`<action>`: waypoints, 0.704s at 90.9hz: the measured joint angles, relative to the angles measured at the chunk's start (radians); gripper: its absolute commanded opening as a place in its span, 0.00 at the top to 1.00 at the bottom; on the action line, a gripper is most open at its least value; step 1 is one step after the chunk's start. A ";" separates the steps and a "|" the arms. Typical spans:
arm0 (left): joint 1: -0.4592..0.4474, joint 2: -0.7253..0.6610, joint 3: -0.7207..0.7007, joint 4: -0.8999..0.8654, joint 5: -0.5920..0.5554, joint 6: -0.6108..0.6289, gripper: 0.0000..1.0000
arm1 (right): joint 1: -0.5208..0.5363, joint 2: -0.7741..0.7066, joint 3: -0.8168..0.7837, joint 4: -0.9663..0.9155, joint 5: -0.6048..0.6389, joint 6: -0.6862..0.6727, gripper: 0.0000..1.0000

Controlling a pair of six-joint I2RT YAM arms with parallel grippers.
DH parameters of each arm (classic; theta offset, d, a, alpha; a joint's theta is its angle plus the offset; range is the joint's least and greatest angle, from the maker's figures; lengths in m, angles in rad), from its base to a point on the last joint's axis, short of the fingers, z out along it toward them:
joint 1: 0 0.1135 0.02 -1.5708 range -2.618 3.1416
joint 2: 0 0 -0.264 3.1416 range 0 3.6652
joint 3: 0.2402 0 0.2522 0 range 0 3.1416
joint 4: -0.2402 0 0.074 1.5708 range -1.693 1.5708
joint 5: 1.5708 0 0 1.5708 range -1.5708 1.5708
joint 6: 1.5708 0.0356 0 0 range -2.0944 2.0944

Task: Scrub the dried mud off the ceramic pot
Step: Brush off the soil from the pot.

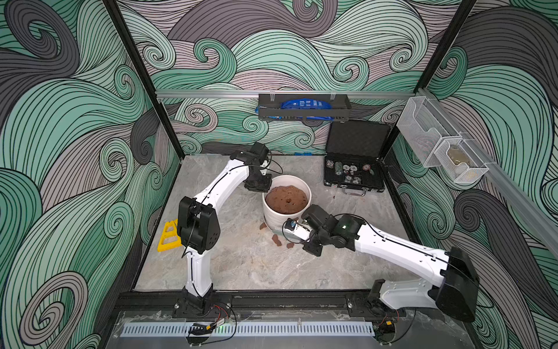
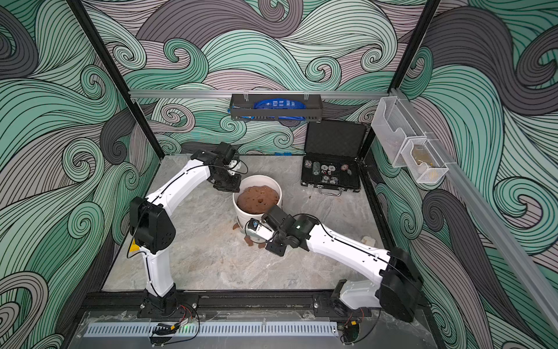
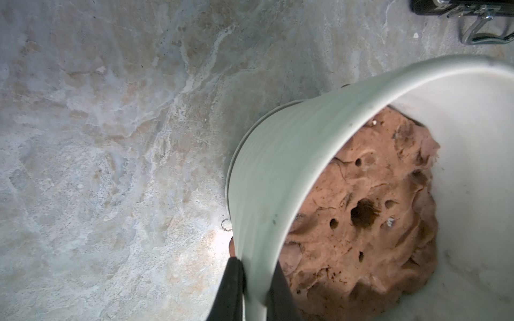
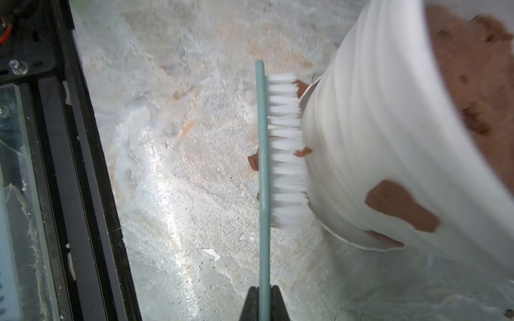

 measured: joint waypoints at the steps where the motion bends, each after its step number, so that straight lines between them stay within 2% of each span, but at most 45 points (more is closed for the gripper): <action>1: 0.000 0.002 0.002 -0.001 0.000 0.002 0.88 | -0.001 -0.005 0.001 0.001 0.000 0.000 1.00; 26: 0.002 0.061 0.093 -0.026 -0.021 0.116 0.89 | -0.052 -0.044 0.004 -0.005 -0.002 -0.035 1.00; 42: 0.002 0.068 0.103 -0.029 -0.025 0.133 0.89 | -0.084 -0.098 0.004 -0.006 -0.011 -0.060 1.00; 64: 0.002 0.069 0.106 -0.027 -0.030 0.169 0.90 | -0.126 -0.097 0.004 -0.006 -0.020 -0.079 1.00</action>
